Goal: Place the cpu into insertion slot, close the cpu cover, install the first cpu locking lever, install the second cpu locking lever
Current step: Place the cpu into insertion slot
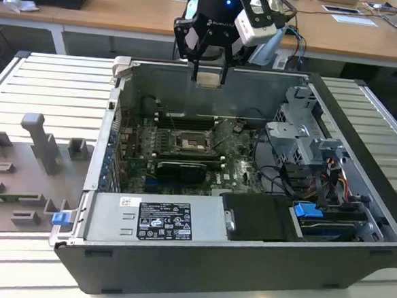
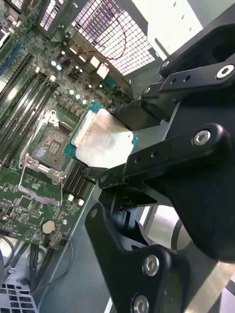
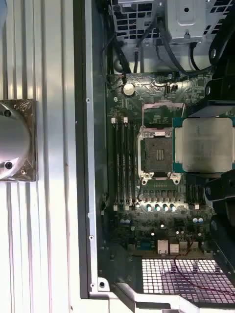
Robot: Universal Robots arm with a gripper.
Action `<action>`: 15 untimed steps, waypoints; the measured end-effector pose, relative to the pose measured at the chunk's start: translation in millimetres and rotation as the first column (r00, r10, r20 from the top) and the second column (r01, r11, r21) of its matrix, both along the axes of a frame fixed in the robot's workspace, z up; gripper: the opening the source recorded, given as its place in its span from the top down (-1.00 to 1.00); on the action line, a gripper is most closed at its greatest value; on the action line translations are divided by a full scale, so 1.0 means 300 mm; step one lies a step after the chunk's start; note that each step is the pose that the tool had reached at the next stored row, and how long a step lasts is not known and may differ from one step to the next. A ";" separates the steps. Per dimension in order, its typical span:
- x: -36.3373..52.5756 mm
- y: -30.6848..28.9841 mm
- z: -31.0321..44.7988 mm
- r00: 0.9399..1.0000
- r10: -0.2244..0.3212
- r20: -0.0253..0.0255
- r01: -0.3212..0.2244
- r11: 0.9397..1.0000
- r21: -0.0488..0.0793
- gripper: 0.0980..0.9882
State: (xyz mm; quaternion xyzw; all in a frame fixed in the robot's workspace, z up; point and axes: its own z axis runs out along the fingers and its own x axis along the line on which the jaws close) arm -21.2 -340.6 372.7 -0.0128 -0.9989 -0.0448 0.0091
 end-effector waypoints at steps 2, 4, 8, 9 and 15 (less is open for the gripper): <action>0.000 0.000 0.000 1.000 0.000 0.000 0.000 1.000 0.000 0.00; 0.000 0.000 0.000 1.000 -0.002 0.000 0.002 1.000 0.000 0.00; 0.000 0.000 0.000 1.000 -0.009 0.000 0.009 1.000 0.000 0.00; 0.000 0.000 0.000 1.000 -0.010 0.000 0.010 1.000 0.000 0.00; 0.000 0.000 0.000 1.000 -0.019 0.000 0.019 1.000 0.000 0.00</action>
